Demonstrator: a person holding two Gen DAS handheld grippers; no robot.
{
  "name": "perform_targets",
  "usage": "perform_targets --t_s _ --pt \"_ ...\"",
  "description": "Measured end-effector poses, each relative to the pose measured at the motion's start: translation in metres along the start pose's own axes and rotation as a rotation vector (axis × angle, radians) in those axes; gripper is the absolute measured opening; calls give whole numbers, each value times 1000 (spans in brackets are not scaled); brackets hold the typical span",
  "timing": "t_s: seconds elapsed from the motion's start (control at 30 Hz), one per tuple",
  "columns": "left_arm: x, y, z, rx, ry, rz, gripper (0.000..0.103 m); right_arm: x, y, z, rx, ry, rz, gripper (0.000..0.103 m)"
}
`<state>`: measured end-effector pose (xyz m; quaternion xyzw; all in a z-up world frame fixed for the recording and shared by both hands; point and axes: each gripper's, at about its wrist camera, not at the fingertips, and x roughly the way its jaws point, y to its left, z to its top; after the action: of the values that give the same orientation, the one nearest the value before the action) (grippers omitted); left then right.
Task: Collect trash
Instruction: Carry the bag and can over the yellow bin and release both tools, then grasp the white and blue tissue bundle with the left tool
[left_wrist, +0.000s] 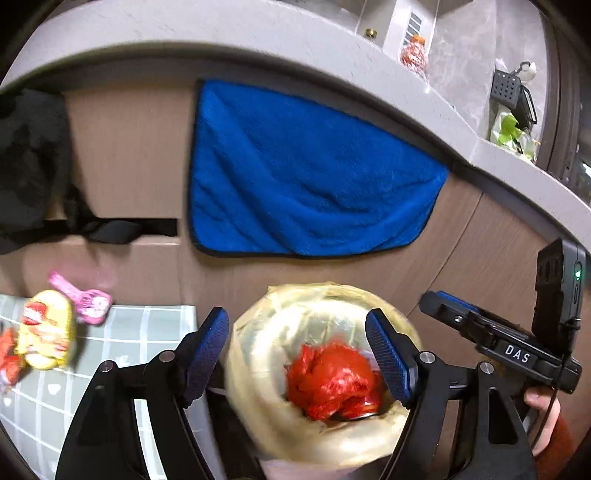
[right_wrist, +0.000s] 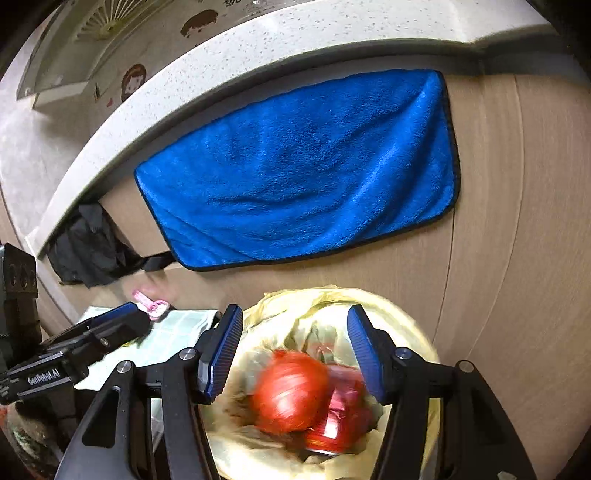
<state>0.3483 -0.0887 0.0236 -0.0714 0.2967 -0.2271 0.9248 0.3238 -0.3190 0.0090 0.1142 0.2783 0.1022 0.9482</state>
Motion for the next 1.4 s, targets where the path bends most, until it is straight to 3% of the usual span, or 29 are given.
perform_targets --t_s 0.33,0.53,0.67,0.93,1.1,1.13,1.2,1.4 --pt "-93 76 -26 32 -26 141 77 -21 40 -20 -61 1 52 56" --pt "-148 145 -55 -40 17 174 77 -30 81 -37 -106 -18 104 56" --pt "-174 179 -81 -58 62 189 77 -25 111 -51 -119 23 155 54" --pt "-172 197 -148 26 274 192 77 -2 167 -72 -140 111 232 53" --pt "-161 206 -167 -9 314 213 74 10 199 -82 -194 156 255 53" --pt "-159 206 -169 -10 320 223 68 12 206 -84 -208 162 255 53" --pt "-158 207 -170 -8 314 241 52 15 213 -86 -230 169 248 53" --pt "-169 223 -145 -82 177 231 46 38 234 -92 -279 216 236 53"
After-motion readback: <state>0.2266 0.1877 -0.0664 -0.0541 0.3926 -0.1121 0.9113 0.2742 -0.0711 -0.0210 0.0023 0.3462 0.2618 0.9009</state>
